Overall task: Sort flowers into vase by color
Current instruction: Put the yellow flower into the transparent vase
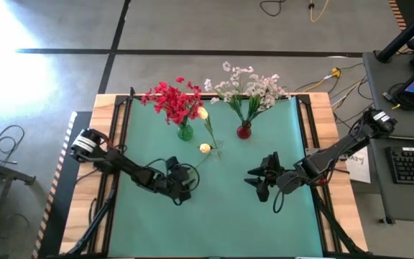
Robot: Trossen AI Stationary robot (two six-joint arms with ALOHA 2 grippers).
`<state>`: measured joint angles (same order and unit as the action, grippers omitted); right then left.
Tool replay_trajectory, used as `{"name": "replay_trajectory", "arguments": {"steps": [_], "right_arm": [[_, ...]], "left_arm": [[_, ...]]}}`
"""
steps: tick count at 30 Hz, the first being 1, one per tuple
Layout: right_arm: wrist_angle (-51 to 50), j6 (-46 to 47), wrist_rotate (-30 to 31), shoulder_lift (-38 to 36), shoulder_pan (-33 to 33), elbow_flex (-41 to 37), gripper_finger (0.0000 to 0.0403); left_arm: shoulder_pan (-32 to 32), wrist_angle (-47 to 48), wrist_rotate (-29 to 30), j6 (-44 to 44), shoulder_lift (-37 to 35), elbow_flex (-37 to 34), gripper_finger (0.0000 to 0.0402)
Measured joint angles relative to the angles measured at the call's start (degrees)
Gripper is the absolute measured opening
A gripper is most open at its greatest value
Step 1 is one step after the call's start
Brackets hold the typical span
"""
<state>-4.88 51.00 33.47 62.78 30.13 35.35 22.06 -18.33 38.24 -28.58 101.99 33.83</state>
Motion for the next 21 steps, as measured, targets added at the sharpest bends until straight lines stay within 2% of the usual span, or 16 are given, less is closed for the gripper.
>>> {"name": "replay_trajectory", "arguments": {"steps": [6, 14, 18, 21], "right_arm": [[0.64, 0.00, 0.02, 0.00, 0.02, 0.00, 0.0183], [0.92, 0.01, -0.09, 0.00, 0.02, 0.00, 0.0183], [0.90, -0.02, -0.47, 0.00, 0.01, 0.00, 0.0183], [0.91, -0.06, -0.48, 0.00, 0.00, 0.00, 0.0183]], "left_arm": [[-0.11, 1.77, 0.07, 0.20, -0.97, -0.05, 0.0170], [-0.15, 10.68, 0.25, -0.10, -5.27, -0.20, 0.0056], [-0.15, 16.12, 0.07, -0.43, -9.17, -0.23, 0.0018], [-0.13, 20.63, 0.07, -0.46, -12.99, -0.23, 0.0003]]}}
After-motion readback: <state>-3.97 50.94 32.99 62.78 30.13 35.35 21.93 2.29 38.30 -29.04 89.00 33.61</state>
